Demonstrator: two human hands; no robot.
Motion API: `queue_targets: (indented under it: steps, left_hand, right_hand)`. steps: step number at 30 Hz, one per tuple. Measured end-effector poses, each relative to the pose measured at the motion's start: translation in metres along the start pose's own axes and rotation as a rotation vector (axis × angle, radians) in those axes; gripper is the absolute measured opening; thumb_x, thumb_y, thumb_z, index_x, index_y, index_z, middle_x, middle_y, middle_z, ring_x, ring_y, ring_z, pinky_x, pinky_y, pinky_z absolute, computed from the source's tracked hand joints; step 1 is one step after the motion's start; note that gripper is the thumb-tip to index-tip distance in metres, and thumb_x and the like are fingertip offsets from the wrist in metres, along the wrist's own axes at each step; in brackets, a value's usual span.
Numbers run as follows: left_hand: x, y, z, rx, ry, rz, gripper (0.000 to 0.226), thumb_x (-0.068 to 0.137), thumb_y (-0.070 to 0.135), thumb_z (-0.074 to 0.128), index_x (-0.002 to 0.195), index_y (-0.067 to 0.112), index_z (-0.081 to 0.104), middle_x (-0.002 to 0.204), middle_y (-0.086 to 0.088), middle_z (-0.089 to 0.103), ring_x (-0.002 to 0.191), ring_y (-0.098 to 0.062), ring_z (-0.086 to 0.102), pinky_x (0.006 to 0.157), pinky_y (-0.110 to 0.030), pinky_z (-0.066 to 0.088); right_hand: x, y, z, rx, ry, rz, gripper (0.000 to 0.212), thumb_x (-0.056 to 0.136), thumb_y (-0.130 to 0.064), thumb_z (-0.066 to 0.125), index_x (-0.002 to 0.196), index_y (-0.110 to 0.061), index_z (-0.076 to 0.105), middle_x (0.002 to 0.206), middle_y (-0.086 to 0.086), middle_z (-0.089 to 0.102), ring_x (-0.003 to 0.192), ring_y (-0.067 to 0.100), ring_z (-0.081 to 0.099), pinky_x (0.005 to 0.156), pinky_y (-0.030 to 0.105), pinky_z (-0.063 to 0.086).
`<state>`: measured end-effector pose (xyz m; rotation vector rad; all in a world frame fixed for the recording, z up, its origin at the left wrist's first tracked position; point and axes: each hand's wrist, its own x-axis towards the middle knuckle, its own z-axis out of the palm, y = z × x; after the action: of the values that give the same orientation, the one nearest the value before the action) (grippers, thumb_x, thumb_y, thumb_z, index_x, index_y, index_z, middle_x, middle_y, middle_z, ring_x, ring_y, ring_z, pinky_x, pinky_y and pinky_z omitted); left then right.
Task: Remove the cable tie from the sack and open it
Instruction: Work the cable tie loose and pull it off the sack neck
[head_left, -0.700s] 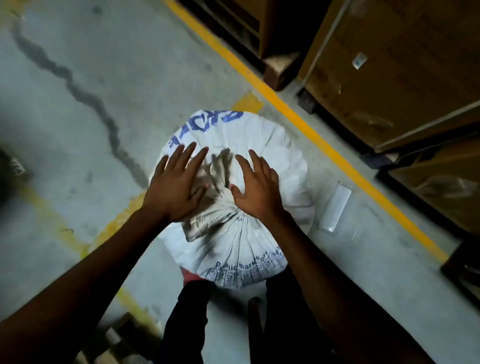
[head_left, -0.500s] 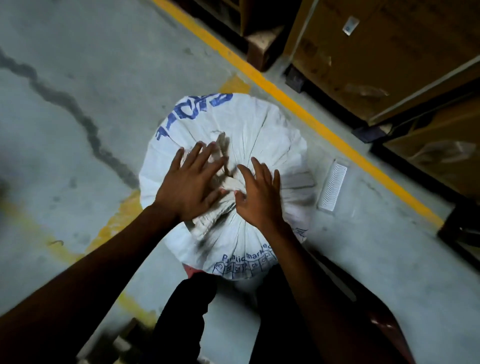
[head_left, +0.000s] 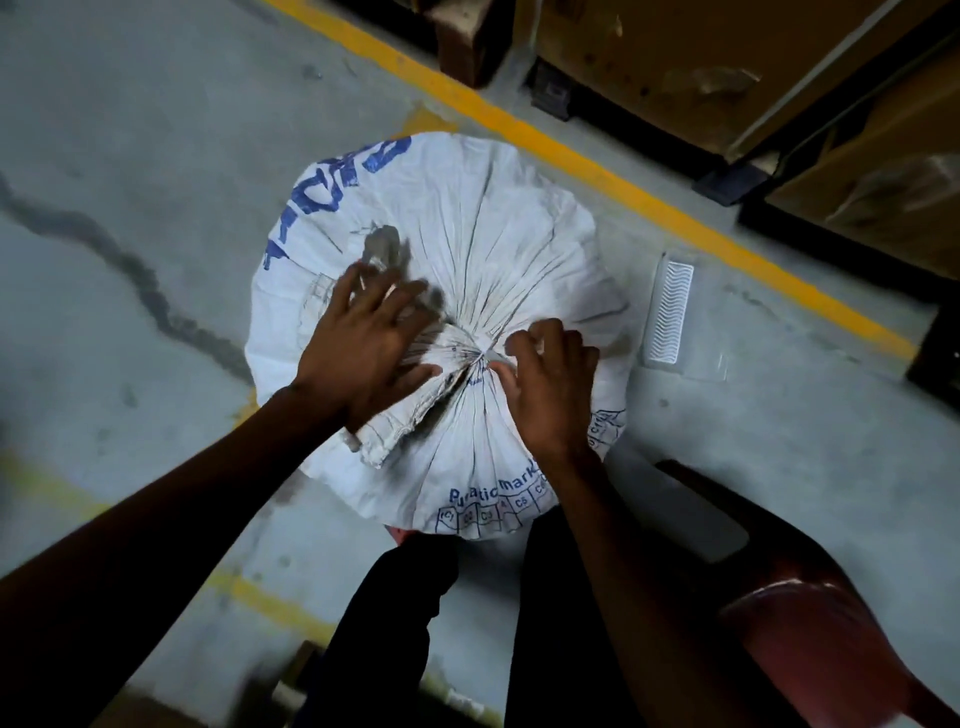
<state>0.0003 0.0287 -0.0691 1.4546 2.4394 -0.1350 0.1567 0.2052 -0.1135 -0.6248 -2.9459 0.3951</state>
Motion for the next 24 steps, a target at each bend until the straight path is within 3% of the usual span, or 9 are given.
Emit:
queue_targets:
  steps: [3, 7, 11, 15, 18, 20, 22, 24]
  left_hand:
    - [0.020, -0.005, 0.007, -0.120, -0.102, 0.106, 0.058, 0.095, 0.059, 0.046, 0.140, 0.024, 0.059, 0.126, -0.010, 0.072, 0.118, -0.035, 0.065, 0.112, -0.046, 0.035]
    - [0.023, -0.006, 0.019, -0.242, -0.136, 0.062, 0.056, 0.097, 0.059, 0.040, 0.140, 0.029, 0.063, 0.113, -0.008, 0.079, 0.104, -0.036, 0.073, 0.098, -0.041, 0.049]
    - [0.006, -0.004, 0.040, -0.356, -0.006, -0.023, 0.050, 0.101, 0.055, 0.040, 0.138, 0.032, 0.064, 0.098, -0.010, 0.081, 0.093, -0.037, 0.075, 0.085, -0.040, 0.055]
    - [-0.011, -0.007, 0.048, -0.545, 0.059, -0.083, 0.036, 0.104, 0.049, 0.051, 0.127, 0.029, 0.070, 0.095, -0.006, 0.079, 0.086, -0.030, 0.074, 0.067, -0.032, 0.049]
    - [-0.019, -0.010, 0.047, -0.648, 0.064, -0.065, 0.031, 0.106, 0.048, 0.053, 0.122, 0.028, 0.071, 0.100, -0.001, 0.080, 0.092, -0.022, 0.075, 0.073, -0.035, 0.055]
    - [-0.019, -0.011, 0.047, -0.704, 0.074, -0.078, 0.030, 0.104, 0.046, 0.059, 0.123, 0.027, 0.073, 0.111, 0.003, 0.081, 0.102, -0.014, 0.075, 0.082, -0.029, 0.056]
    - [-0.014, -0.011, 0.046, -0.741, 0.065, -0.086, 0.030, 0.102, 0.044, 0.063, 0.126, 0.029, 0.073, 0.117, 0.008, 0.079, 0.106, -0.006, 0.073, 0.085, -0.024, 0.055]
    - [-0.007, -0.011, 0.046, -0.739, 0.044, -0.071, 0.034, 0.100, 0.047, 0.062, 0.128, 0.031, 0.072, 0.121, 0.010, 0.077, 0.108, -0.007, 0.072, 0.087, -0.028, 0.056]
  right_hand:
    - [-0.002, 0.002, 0.007, 0.010, -0.062, 0.094, 0.026, 0.090, -0.040, 0.073, 0.082, -0.019, 0.058, 0.073, 0.003, 0.066, 0.070, 0.031, 0.065, 0.062, 0.037, 0.044]
    - [-0.015, -0.016, 0.020, 0.037, -0.078, 0.303, 0.030, 0.087, -0.040, 0.077, 0.072, -0.016, 0.066, 0.054, 0.010, 0.065, 0.049, 0.034, 0.064, 0.050, 0.032, 0.048]
    - [-0.022, -0.031, 0.038, 0.166, -0.014, 0.439, 0.032, 0.096, -0.040, 0.065, 0.079, -0.014, 0.073, 0.063, 0.011, 0.071, 0.056, 0.034, 0.068, 0.052, 0.033, 0.050]
    - [-0.030, -0.047, 0.053, 0.746, 0.103, 0.618, 0.015, 0.096, -0.025, 0.066, 0.095, -0.016, 0.077, 0.084, 0.001, 0.078, 0.074, 0.017, 0.073, 0.067, 0.036, 0.058]
    - [-0.027, -0.055, 0.056, 0.976, 0.175, 0.761, 0.001, 0.086, -0.012, 0.079, 0.087, -0.011, 0.079, 0.077, -0.007, 0.075, 0.071, 0.004, 0.070, 0.069, 0.026, 0.057]
    - [-0.023, -0.056, 0.058, 1.017, 0.161, 0.844, 0.004, 0.082, -0.010, 0.083, 0.084, -0.010, 0.079, 0.073, -0.008, 0.073, 0.067, 0.001, 0.068, 0.068, 0.025, 0.057]
    - [-0.020, -0.055, 0.061, 1.063, 0.146, 0.887, 0.006, 0.080, -0.011, 0.084, 0.083, -0.010, 0.079, 0.073, -0.007, 0.074, 0.067, 0.002, 0.069, 0.069, 0.024, 0.056]
    - [-0.018, -0.053, 0.063, 1.115, 0.152, 0.922, 0.006, 0.079, -0.012, 0.085, 0.081, -0.010, 0.079, 0.074, -0.001, 0.076, 0.069, 0.009, 0.071, 0.069, 0.027, 0.056]
